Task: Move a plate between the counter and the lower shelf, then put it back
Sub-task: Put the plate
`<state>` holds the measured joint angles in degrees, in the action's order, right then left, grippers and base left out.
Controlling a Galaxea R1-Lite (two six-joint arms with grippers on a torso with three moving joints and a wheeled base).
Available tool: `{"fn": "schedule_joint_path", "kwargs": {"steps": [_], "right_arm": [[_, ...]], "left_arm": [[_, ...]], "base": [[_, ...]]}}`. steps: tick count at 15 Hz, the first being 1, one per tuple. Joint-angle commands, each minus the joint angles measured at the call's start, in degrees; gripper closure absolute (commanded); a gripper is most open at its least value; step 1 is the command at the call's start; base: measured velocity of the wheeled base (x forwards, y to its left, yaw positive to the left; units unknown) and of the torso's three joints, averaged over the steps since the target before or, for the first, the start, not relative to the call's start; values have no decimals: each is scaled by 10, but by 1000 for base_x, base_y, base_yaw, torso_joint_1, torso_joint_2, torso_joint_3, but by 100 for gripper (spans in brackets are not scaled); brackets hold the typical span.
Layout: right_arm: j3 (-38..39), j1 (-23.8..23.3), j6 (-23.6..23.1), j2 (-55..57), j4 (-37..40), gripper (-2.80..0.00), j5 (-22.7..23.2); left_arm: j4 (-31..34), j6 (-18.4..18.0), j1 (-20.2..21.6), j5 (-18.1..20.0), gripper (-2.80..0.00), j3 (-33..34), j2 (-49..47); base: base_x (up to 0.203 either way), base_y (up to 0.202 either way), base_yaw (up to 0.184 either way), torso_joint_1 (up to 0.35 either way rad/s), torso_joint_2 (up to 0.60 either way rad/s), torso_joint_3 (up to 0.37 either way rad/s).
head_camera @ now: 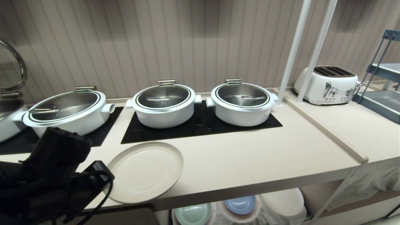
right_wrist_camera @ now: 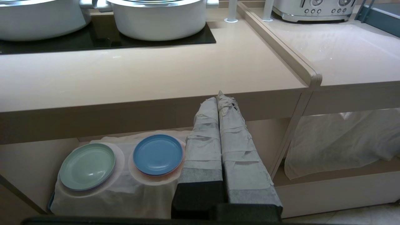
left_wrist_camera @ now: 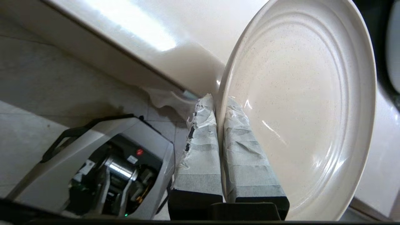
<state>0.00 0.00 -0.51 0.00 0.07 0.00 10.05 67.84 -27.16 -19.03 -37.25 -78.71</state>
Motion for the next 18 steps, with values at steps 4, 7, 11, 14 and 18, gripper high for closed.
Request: {"fn": "schedule_joint_path", "kwargs": {"steps": [4, 7, 11, 14, 18], "right_arm": [[0, 0, 0, 0, 0, 0, 0], [0, 0, 0, 0, 0, 0, 0], [0, 0, 0, 0, 0, 0, 0], [0, 0, 0, 0, 0, 0, 0], [0, 0, 0, 0, 0, 0, 0]], "left_arm": [[-51, 10, 4, -20, 0, -11, -169], [-87, 11, 2, -22, 0, -48, -255], [-116, 12, -1, -21, 0, -121, -322], [-117, 13, -1, -19, 0, -137, -349], [-144, 13, -5, -21, 0, -140, -371]], "base": [[0, 0, 0, 0, 0, 0], [0, 0, 0, 0, 0, 0], [0, 0, 0, 0, 0, 0], [0, 0, 0, 0, 0, 0], [0, 0, 0, 0, 0, 0]]}}
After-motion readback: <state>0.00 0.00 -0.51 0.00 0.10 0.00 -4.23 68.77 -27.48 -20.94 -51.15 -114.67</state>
